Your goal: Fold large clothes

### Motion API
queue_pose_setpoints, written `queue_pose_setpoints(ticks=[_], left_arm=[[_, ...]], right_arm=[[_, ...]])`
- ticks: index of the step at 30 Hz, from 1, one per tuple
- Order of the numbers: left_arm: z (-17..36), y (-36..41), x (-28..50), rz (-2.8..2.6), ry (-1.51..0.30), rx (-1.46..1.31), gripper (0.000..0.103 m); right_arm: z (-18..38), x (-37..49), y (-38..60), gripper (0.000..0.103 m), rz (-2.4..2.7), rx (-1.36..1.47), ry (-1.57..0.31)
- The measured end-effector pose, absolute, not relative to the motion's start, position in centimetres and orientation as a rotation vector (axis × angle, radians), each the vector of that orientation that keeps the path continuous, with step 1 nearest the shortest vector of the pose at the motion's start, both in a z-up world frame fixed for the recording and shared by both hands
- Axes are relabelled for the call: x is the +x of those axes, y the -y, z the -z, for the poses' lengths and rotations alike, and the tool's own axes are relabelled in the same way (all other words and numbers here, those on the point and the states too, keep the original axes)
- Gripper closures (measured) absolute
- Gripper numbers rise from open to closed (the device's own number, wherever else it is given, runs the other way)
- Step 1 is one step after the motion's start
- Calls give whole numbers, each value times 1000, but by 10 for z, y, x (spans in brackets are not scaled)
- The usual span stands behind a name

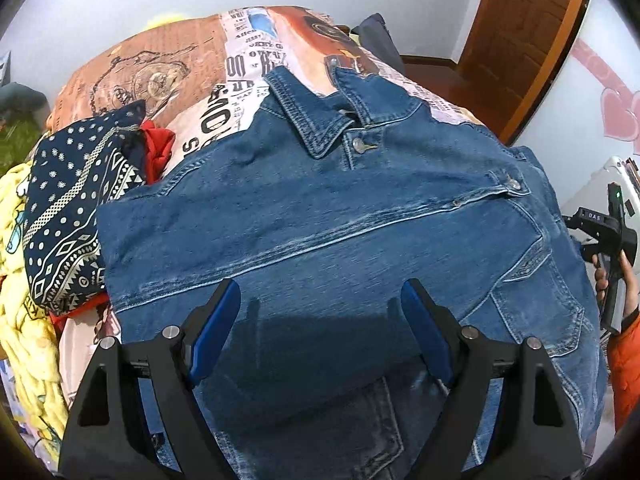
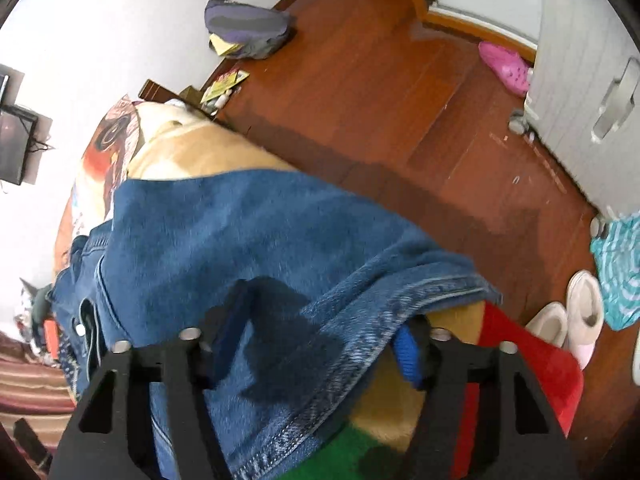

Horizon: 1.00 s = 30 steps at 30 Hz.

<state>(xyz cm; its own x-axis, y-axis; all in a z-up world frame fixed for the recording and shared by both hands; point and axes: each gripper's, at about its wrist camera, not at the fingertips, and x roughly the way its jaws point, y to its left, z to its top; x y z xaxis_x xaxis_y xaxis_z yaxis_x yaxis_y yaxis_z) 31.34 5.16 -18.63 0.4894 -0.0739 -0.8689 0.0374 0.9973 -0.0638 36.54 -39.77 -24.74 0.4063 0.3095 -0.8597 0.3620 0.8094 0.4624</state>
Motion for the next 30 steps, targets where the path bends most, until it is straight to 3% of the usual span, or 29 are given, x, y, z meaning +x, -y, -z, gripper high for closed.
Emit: queue_pose_setpoints(ticks=[1, 3, 11, 23, 30], left_arm=[[186, -52, 313, 66, -1056, -39, 21], [186, -53, 312, 66, -1055, -41, 21], [175, -51, 305, 79, -1015, -28, 21], [156, -48, 286, 88, -941, 25, 21], [151, -46, 272, 92, -904, 94, 21]], right_arm=[[244, 366, 396, 57, 45, 637, -1171], [234, 368, 391, 76, 67, 555, -1158], [155, 359, 374, 92, 21, 327, -949], [50, 346, 260, 93, -297, 158, -773], [84, 332, 181, 93, -518, 42, -896]])
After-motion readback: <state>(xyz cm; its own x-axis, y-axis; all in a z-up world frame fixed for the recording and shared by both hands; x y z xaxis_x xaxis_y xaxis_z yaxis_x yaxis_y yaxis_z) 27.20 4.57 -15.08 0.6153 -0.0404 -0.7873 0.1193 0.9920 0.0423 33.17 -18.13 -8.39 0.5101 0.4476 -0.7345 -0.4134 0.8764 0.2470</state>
